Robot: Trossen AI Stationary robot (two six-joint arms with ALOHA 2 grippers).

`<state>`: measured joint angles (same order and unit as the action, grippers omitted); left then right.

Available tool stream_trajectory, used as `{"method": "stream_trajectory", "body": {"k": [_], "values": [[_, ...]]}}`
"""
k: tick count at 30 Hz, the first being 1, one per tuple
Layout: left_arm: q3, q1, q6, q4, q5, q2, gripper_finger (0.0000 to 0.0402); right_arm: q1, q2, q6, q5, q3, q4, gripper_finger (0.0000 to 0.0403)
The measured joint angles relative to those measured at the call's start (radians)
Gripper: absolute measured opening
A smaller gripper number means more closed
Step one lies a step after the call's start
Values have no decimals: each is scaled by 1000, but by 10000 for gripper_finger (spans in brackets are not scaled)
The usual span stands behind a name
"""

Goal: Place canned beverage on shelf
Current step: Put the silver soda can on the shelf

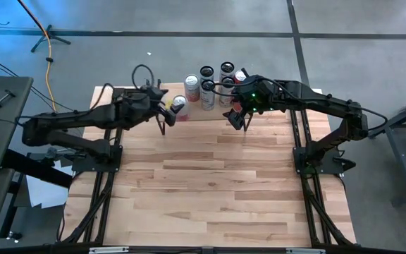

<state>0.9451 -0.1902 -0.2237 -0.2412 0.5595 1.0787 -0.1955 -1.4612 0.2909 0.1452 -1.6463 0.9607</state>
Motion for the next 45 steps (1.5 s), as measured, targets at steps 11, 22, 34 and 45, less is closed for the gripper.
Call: {"method": "stream_trajectory", "body": {"k": [11,22,34,45], "values": [[2,-160,12,-24,-589,-109,385,0,0,0,-3,0,0,334],[2,-520,175,-25,-1047,-72,385,0,0,23,-23,0,0,334],[1,-557,359,-23,-1275,78,385,0,0,26,-24,0,0,334],[1,-555,444,-18,-1284,155,382,0,0,26,-24,0,0,334]]}}
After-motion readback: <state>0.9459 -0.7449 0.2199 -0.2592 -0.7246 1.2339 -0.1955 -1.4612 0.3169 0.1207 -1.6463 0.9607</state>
